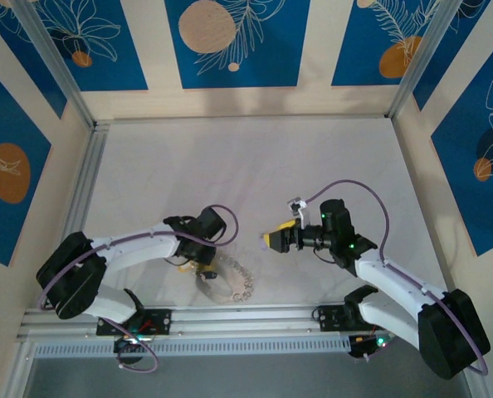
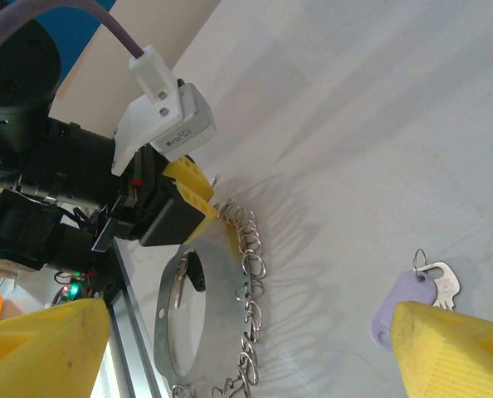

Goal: Put the keys on the keyring

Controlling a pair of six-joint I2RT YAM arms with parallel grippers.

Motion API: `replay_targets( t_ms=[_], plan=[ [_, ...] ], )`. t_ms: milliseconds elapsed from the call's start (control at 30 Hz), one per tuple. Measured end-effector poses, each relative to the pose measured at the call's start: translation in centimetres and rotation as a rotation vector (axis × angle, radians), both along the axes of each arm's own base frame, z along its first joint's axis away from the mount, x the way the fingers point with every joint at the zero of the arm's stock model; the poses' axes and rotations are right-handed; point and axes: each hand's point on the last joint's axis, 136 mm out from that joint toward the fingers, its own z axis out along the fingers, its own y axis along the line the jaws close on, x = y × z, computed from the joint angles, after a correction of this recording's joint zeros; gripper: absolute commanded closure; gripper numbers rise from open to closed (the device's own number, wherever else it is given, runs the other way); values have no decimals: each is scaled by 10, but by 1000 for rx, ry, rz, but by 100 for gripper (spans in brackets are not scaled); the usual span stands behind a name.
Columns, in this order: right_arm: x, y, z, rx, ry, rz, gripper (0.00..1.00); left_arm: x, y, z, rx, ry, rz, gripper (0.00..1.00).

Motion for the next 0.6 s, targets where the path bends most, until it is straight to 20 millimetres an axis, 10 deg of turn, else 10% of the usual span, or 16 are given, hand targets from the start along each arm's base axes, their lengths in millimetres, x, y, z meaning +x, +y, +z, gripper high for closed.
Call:
replay_targets(
  t_ms=[600],
  plan=[
    [0, -1, 1, 1, -3, -3, 12, 2, -4, -10, 12, 5, -9, 96]
  ],
)
